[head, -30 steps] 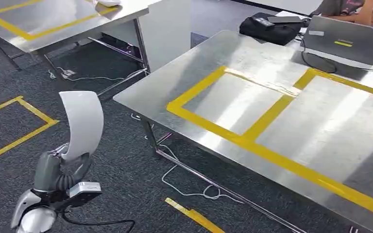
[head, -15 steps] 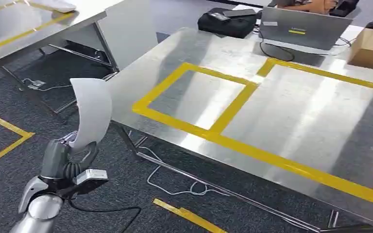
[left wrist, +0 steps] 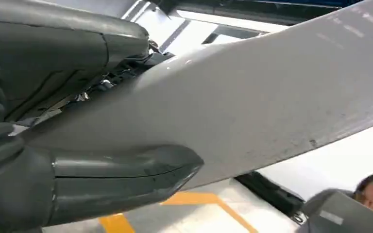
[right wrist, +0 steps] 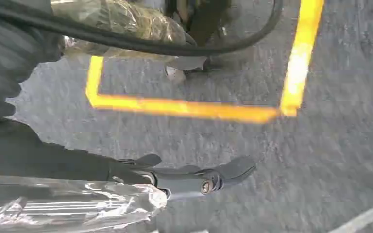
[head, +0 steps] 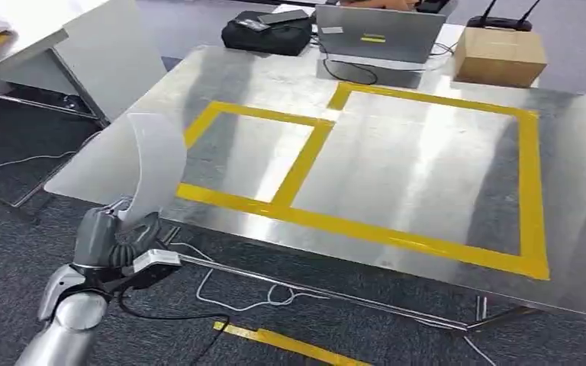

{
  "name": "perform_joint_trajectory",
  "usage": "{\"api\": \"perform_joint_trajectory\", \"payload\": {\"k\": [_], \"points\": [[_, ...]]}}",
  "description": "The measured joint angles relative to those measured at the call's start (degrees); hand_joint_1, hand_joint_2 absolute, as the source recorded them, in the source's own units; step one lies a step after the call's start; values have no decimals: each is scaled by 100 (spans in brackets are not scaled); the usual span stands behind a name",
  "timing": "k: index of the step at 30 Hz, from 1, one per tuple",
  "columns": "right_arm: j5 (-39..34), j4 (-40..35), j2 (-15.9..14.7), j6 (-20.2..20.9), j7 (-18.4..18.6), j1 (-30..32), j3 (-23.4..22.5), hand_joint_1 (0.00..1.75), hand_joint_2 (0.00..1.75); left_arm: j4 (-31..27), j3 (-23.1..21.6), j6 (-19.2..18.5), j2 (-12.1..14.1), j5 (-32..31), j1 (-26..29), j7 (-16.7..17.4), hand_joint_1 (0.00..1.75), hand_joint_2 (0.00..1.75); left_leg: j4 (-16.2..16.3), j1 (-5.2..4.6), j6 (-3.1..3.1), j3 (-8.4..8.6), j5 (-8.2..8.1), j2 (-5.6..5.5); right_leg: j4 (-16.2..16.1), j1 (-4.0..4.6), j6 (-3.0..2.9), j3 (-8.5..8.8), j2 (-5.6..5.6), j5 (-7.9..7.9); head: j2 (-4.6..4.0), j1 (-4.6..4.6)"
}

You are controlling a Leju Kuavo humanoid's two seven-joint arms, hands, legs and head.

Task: Take the parts from the cabinet and place them on the table.

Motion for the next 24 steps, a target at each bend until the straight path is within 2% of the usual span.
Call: {"api": "perform_joint_trajectory", "payload": {"k": [1, 2, 3, 4, 5, 6, 7, 8, 9, 10, 11, 12, 13, 15, 16, 17, 20, 24], "points": [[-2, 0, -15, -2, 0, 10, 2, 0, 175, 13, -4, 9, 2, 0, -22, 2, 175, 175, -128, 78, -13, 47, 59, 113, 45, 10, 8, -37, -82, -28, 0, -7], [-4, 0, -13, -5, 0, 13, 2, 0, 175, 31, -4, 7, 2, -2, -41, 2, 175, 175, -158, 63, 15, 62, 71, 166, 173, 67, 19, -112, -461, -140, 0, 24], [-2, 0, -13, -2, 7, 6, 6, 0, 175, 39, -15, 11, -2, -2, -45, 0, 175, 175, -160, 56, 29, 64, 78, 248, 485, 64, 45, -273, -710, -341, 0, 113], [-2, 0, -13, -2, 9, -17, 9, 0, 175, 57, -17, 11, 2, -4, -37, 2, 175, 175, -157, 40, 33, 59, 75, 334, 955, 53, 71, -496, -835, -568, 0, 118], [-2, 0, -13, -2, 9, -31, 9, 0, 175, 81, -15, 13, 9, -4, -25, 2, 175, 175, -155, 24, 37, 59, 69, 444, 1437, 34, 98, -727, -872, -761, 0, 116], [-2, 0, -13, -2, 9, -27, 9, 0, 175, 105, -17, 13, 11, -4, -27, 2, 175, 175, -152, 19, 40, 56, 64, 536, 1715, 27, 120, -861, -882, -833, 0, 116], [-2, 0, -13, -2, 9, -25, 11, 0, 175, 125, -20, 13, 11, -9, -30, 2, 175, 175, -151, 15, 37, 58, 60, 615, 1698, 25, 132, -846, -886, -763, 0, 120], [-2, 0, -13, -2, 17, -10, 11, 0, 175, 144, -22, 22, 11, -32, -34, 11, 175, 175, -149, 14, 30, 63, 51, 680, 1446, 23, 138, -702, -900, -586, 0, 118], [-2, 0, -13, -2, 24, 2, 13, 0, 175, 164, -24, 42, 11, -53, -42, 31, 175, 175, -143, 12, 20, 72, 41, 753, 922, 24, 129, -407, -944, -318, 0, 120], [0, 0, -13, -2, 26, 3, 13, 0, 175, 183, -26, 78, 11, -94, -54, 55, 175, 175, -138, 6, -1, 87, 25, 808, 366, 33, 108, -87, -1076, -97, 0, 120], [0, 0, -13, 0, 28, -11, 13, 0, 175, 199, -26, 105, 11, -125, -69, 74, 175, 175, -128, -8, -23, 105, 10, 864, -60, 62, 78, 136, -1367, -80, 0, 122], [7, -2, -13, 6, 31, -39, 15, 0, 175, 216, -22, 138, 15, -172, -87, 113, 175, 175, -110, -56, -61, 87, -14, 909, -89, 88, 15, 228, -1382, -78, 0, 107], [18, -2, -13, 19, 31, -46, 20, 0, 175, 240, -22, 172, 18, -223, -113, 137, 175, 175, -111, -55, -86, 96, -1, 930, -84, 92, -9, 182, -1296, -63, 0, 96], [35, -2, -13, 59, 15, -16, 28, 0, 175, 275, -33, 212, 13, -317, -159, 219, 175, 175, -164, -51, -136, 127, 30, 1010, -97, 100, -51, 168, -1221, -35, 0, 101], [50, -2, -13, 98, -4, -19, 39, 0, 175, 301, -35, 240, 22, -393, -189, 292, 175, 175, -139, -61, -44, 121, -11, 1001, -138, 79, -8, 183, -1225, 6, 0, 90], [72, -2, -13, 131, -6, -2, 50, 0, 175, 357, -35, 275, 28, -456, -256, 347, 175, 175, -149, -63, 74, 117, 18, 1001, -133, 83, -13, 184, -1213, 2, 0, 55], [109, -2, -13, 157, -13, -1, 68, 0, 175, 525, -37, 293, 26, -529, -396, 442, 175, 175, -155, -54, 31, 117, 39, 999, -118, 105, -40, 171, -1210, -13, 0, 59], [142, -2, -13, 190, -9, -12, 114, 0, 175, 748, -37, 313, 24, -610, -513, 492, 175, 175, -160, -40, -77, 103, 64, 986, -89, 117, -69, 144, -1225, -15, 0, 59]]}}
